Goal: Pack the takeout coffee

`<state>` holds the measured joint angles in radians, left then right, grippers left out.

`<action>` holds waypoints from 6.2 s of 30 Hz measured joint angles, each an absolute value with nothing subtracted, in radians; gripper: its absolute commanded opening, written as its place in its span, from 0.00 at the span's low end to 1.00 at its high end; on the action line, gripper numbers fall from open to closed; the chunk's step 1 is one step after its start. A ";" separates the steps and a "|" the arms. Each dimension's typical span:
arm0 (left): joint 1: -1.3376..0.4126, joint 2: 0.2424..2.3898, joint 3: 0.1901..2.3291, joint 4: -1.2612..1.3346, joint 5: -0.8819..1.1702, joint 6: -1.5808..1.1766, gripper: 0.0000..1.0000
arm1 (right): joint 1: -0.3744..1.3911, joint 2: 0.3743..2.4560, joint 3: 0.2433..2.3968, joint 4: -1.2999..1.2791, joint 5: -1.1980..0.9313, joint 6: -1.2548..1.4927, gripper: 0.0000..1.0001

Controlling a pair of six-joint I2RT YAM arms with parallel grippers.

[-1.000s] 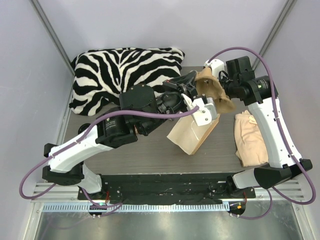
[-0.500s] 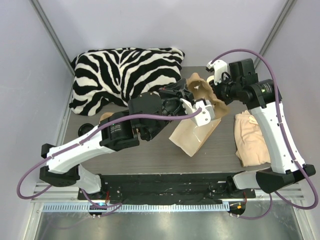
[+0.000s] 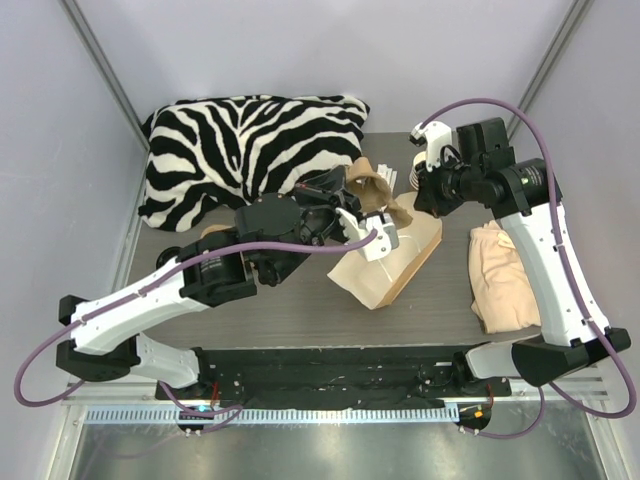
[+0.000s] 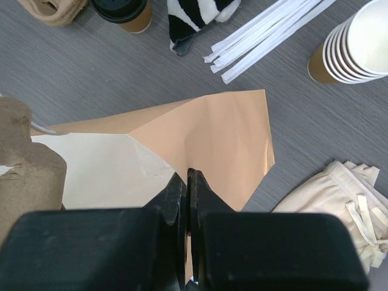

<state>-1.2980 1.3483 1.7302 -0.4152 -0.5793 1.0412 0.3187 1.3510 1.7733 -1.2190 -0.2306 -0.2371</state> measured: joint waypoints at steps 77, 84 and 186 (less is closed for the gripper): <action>-1.440 1.248 1.427 -0.493 -0.382 1.028 0.00 | 0.575 1.206 1.639 -1.178 -0.495 -0.427 0.01; -1.441 1.301 1.462 -0.523 -0.410 1.006 0.00 | 0.576 1.213 1.639 -1.155 -0.503 -0.389 0.01; -1.542 1.299 1.331 -0.800 -0.440 1.106 0.00 | 0.621 1.155 1.481 -1.001 -0.699 -0.065 0.01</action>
